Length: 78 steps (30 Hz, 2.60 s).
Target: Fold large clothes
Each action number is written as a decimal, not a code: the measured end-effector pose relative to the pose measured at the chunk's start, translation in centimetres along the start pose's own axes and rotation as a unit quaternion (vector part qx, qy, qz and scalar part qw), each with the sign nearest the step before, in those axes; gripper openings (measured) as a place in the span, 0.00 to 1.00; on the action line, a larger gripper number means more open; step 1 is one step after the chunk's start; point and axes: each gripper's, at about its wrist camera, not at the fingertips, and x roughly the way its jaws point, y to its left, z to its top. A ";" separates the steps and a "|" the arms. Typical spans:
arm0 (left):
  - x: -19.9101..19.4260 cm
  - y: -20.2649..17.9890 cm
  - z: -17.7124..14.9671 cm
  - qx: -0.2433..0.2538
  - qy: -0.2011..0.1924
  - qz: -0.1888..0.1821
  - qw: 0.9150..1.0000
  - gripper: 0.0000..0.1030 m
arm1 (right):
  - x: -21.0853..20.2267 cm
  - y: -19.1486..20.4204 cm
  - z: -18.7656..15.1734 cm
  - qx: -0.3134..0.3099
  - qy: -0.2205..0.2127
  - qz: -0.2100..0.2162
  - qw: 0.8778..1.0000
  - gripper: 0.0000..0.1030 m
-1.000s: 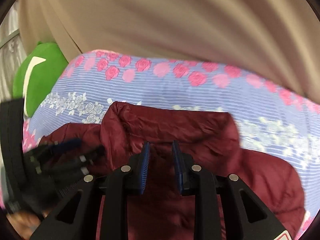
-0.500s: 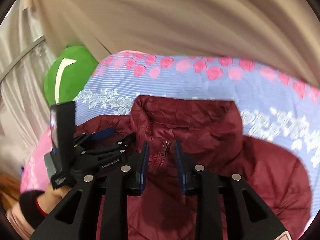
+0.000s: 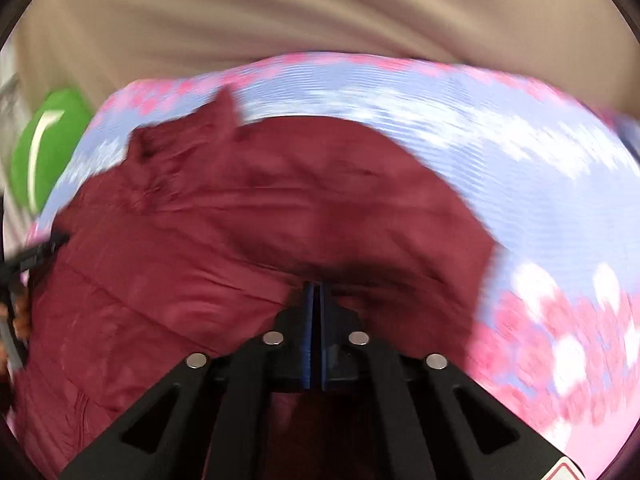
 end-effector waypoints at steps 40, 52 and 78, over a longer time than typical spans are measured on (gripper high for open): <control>-25.5 6.4 -30.8 -0.094 0.108 -0.081 0.986 0.90 | -25.4 -3.1 -34.5 0.061 0.063 0.018 0.996 0.65; -30.5 4.0 -30.1 -0.074 0.056 -0.150 0.984 0.05 | -28.1 -2.7 -34.8 0.124 -0.046 0.109 0.985 0.04; -33.6 3.4 -14.6 -0.058 -0.104 -0.156 0.981 0.02 | -37.4 -3.0 -20.8 0.083 -0.285 0.167 0.940 0.03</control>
